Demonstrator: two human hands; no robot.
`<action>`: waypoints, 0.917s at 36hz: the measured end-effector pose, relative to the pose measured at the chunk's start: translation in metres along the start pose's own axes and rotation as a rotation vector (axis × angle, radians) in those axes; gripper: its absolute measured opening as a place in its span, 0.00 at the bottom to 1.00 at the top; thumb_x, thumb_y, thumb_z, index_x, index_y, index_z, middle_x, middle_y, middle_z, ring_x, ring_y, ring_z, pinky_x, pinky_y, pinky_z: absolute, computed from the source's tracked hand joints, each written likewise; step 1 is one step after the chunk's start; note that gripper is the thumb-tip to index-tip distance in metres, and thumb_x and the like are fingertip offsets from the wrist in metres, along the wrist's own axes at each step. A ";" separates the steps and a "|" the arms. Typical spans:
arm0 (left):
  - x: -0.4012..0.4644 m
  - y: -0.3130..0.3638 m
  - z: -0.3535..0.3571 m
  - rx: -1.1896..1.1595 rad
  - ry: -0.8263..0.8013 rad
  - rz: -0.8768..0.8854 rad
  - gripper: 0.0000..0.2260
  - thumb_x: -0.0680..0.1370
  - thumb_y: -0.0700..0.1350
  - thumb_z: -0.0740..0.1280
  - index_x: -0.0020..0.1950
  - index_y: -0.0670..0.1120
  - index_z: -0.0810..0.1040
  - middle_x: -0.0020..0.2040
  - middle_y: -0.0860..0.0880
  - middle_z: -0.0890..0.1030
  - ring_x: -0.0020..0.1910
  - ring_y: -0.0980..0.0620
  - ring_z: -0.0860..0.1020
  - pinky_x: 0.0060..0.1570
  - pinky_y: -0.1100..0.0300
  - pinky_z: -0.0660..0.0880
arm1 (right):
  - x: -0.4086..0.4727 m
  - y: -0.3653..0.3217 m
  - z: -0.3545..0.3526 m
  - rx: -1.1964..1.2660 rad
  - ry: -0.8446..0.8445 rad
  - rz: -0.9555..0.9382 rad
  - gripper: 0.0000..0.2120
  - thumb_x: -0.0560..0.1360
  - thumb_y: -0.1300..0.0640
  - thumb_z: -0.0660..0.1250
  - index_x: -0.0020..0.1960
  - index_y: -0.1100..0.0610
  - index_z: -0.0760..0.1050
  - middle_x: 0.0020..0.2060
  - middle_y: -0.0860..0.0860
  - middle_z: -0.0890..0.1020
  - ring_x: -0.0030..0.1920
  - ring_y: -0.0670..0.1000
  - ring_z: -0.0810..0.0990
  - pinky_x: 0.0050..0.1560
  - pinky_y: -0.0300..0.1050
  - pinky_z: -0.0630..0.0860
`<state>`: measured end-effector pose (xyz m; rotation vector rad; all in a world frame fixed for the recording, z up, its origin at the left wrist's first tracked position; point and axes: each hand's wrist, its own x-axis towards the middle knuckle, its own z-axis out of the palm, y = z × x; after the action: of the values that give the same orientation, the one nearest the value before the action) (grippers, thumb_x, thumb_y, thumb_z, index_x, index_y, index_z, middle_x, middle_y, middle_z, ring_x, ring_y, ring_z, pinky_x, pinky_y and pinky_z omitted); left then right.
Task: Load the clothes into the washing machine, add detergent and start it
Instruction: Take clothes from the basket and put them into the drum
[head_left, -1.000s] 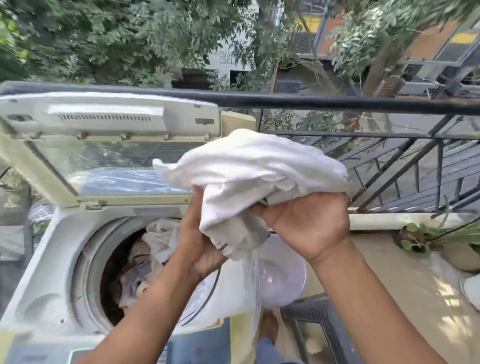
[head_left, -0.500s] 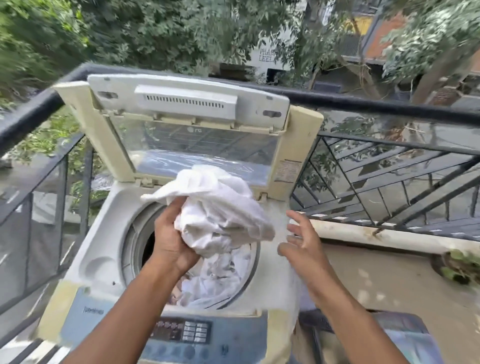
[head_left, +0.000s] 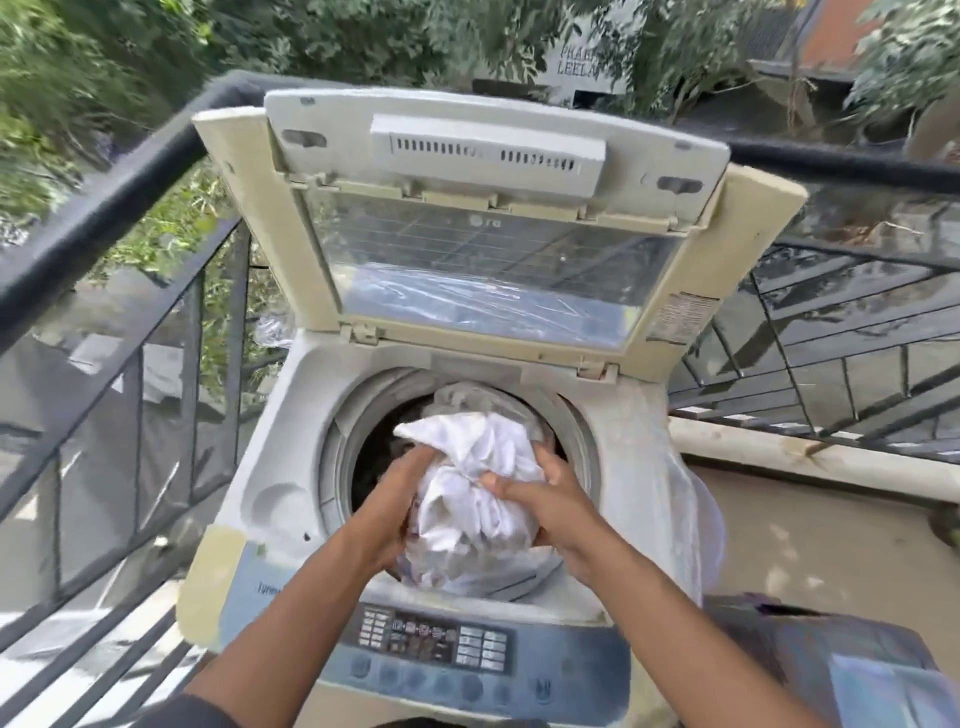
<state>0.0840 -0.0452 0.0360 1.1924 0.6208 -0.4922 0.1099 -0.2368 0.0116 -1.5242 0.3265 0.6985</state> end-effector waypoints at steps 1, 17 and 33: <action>0.003 0.002 -0.004 0.108 0.054 0.022 0.17 0.83 0.56 0.65 0.63 0.46 0.85 0.58 0.40 0.87 0.54 0.40 0.86 0.47 0.50 0.83 | 0.005 0.004 0.004 0.021 0.020 0.012 0.36 0.65 0.46 0.85 0.70 0.44 0.75 0.62 0.45 0.84 0.60 0.49 0.85 0.63 0.54 0.81; 0.037 0.000 -0.074 0.807 0.284 0.291 0.24 0.83 0.41 0.65 0.80 0.51 0.69 0.78 0.51 0.72 0.77 0.51 0.69 0.74 0.55 0.66 | 0.091 0.045 0.124 -0.363 -0.032 0.169 0.30 0.79 0.50 0.69 0.79 0.46 0.63 0.70 0.48 0.74 0.67 0.55 0.77 0.63 0.54 0.79; 0.079 -0.014 -0.073 0.732 0.076 0.001 0.20 0.85 0.48 0.63 0.78 0.49 0.72 0.76 0.47 0.75 0.70 0.48 0.76 0.68 0.54 0.70 | 0.100 0.044 0.088 -0.224 0.093 0.242 0.15 0.78 0.56 0.69 0.64 0.52 0.78 0.55 0.52 0.84 0.51 0.53 0.85 0.51 0.51 0.84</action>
<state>0.1197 0.0173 -0.0452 1.9081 0.5146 -0.7064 0.1405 -0.1346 -0.0793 -1.7515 0.5234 0.8783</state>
